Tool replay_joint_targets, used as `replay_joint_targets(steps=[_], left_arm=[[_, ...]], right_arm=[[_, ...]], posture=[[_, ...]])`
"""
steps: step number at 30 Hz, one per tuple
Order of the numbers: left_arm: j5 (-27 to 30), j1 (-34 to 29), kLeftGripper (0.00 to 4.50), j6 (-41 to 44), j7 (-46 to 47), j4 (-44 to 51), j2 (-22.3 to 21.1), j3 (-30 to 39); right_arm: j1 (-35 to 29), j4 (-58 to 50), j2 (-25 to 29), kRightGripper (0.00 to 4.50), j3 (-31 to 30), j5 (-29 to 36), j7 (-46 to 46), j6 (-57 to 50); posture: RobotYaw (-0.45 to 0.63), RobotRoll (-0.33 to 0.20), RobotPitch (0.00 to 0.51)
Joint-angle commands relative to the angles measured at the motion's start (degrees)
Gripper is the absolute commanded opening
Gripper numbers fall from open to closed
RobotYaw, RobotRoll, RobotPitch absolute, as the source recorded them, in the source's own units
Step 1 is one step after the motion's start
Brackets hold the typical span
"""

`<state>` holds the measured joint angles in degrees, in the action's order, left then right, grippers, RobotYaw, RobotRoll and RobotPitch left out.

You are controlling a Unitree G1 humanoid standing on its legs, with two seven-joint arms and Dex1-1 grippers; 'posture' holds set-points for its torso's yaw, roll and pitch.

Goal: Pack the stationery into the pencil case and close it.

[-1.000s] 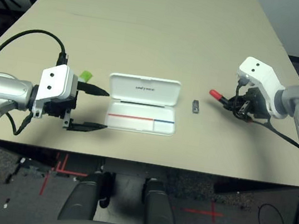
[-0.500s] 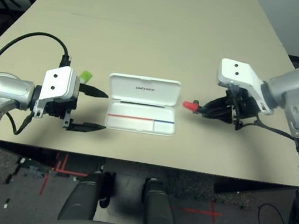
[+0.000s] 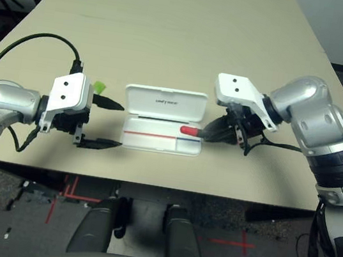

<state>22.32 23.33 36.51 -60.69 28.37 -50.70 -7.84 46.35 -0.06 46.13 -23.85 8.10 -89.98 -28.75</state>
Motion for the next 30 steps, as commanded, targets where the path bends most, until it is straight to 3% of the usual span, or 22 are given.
replay_joint_targets(steps=[1,16,30], left_arm=[[-0.2,-2.6,4.5,0.2,0.3,2.4,-1.3,0.2],[-0.5,-5.5,4.5,0.1,3.3,4.8,-1.1,-0.5],[-2.2,-9.8,4.5,-4.1,3.8,4.1,-1.2,-0.2]], right_arm=[[1.3,-2.2,-3.3,0.49,-2.4,-1.8,2.4,-0.6],[3.5,1.4,-10.8,0.49,-4.4,-7.2,9.0,2.6],[2.9,6.1,-14.2,0.49,-4.5,-10.1,13.8,6.2]], posture=[[0.1,0.0,0.16],[0.12,0.0,0.157],[0.12,0.0,0.153]])
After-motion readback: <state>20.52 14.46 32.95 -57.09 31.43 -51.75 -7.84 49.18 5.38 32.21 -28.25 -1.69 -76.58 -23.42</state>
